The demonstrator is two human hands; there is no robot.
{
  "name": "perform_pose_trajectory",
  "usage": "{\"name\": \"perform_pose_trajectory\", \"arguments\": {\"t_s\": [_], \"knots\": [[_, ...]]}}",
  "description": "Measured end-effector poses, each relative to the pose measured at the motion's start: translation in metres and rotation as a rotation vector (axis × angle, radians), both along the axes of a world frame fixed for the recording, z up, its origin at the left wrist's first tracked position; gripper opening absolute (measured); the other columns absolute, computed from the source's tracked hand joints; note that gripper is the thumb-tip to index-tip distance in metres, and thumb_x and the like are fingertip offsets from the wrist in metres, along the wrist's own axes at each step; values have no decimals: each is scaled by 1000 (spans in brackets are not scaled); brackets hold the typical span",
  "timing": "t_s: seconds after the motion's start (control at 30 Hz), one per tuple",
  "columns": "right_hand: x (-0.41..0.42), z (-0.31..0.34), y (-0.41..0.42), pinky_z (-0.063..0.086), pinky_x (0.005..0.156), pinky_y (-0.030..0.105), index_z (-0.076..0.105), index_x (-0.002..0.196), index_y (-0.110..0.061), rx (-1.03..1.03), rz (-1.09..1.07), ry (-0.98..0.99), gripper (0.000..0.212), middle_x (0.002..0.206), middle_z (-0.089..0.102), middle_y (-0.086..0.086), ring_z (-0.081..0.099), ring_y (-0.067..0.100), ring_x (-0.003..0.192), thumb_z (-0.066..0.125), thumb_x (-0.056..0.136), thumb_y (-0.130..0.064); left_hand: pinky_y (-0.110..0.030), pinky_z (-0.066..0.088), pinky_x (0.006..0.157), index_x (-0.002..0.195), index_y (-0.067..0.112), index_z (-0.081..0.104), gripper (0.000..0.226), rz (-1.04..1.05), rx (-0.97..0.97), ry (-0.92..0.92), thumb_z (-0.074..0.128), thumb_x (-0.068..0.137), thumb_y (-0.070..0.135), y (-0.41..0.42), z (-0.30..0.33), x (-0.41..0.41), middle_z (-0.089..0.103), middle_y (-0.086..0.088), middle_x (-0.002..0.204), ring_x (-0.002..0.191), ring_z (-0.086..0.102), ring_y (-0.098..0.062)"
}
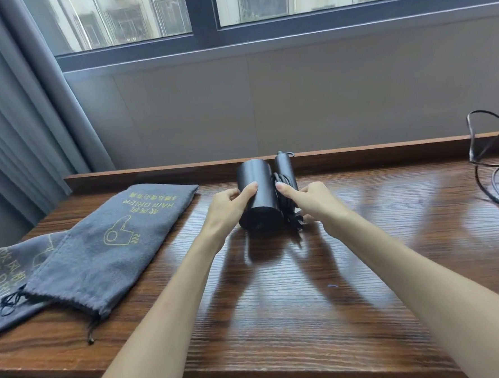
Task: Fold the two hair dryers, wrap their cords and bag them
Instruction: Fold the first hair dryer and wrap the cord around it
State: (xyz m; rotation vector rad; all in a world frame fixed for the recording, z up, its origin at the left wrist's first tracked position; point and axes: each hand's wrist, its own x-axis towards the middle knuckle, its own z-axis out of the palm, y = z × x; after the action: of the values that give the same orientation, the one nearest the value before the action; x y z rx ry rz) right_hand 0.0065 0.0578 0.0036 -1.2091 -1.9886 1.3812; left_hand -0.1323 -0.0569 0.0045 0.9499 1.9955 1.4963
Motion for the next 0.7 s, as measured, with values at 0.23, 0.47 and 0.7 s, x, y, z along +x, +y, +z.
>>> {"name": "perform_pose_trajectory", "arguments": {"t_s": [0.23,0.47,0.7], "knots": [[0,9,-2,51,81,40,42,62,-14,106,-18,-116,57,74,56,8,62,31,83,60,78,-65,-9,27,37,35,19,44,63,16,-40,14,60,93,38,0,-1,5,38,16,33,35,37,1],[-5,13,-12,37,57,31,50,71,-10,117,-23,-138,55,86,55,9,54,25,79,58,81,-63,-8,34,42,104,-12,61,48,24,-39,-80,56,95,36,2,-6,-5,63,-6,88,44,45,2],[3,5,-21,49,79,34,65,106,-8,61,39,-1,53,110,65,8,62,21,94,59,84,-55,-48,49,94,98,1,70,82,7,-83,-145,58,60,73,-6,-12,-7,73,-19,100,92,69,-31]]}}
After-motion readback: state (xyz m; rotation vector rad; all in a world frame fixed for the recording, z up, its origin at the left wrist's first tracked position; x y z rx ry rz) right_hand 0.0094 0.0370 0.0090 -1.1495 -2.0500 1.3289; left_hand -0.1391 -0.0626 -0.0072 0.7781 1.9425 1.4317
